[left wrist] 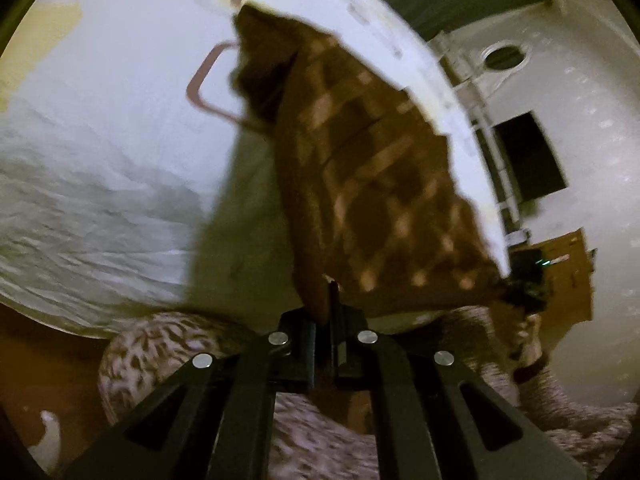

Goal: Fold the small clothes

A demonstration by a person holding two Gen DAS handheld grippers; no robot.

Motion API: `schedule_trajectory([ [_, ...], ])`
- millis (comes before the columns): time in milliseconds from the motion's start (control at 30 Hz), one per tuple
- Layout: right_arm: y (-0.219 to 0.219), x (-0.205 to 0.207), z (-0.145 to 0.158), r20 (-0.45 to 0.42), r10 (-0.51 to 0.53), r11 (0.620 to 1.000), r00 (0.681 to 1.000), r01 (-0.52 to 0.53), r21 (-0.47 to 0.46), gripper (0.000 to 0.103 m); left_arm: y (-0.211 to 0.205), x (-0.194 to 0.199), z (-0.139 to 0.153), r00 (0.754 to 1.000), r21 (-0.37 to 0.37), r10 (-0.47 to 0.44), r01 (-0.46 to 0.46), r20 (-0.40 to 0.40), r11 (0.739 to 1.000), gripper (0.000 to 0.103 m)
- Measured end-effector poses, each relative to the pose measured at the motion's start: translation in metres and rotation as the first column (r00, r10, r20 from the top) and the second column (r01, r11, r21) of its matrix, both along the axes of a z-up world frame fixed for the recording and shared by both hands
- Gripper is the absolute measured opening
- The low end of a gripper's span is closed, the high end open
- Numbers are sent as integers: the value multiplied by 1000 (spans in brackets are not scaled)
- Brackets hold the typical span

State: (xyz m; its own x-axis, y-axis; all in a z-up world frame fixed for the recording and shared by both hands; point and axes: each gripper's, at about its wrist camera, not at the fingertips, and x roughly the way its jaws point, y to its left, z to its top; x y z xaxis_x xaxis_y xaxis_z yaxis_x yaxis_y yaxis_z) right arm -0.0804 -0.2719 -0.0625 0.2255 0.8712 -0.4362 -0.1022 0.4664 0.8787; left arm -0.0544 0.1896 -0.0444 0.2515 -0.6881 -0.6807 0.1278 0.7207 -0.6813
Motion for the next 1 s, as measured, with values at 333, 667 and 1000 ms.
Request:
schedule_trajectory([
  [333, -8, -31, 52, 92, -30, 996, 995, 21, 91, 3, 5, -46, 80, 981, -240, 59, -13, 184, 971, 4],
  [667, -18, -47, 65, 103, -58, 988, 993, 42, 152, 3, 7, -59, 92, 973, -355, 143, -71, 180, 932, 4],
  [1000, -25, 26, 71, 77, -168, 945, 983, 138, 296, 3, 20, 35, 86, 955, -369, 277, -221, 108, 903, 4],
])
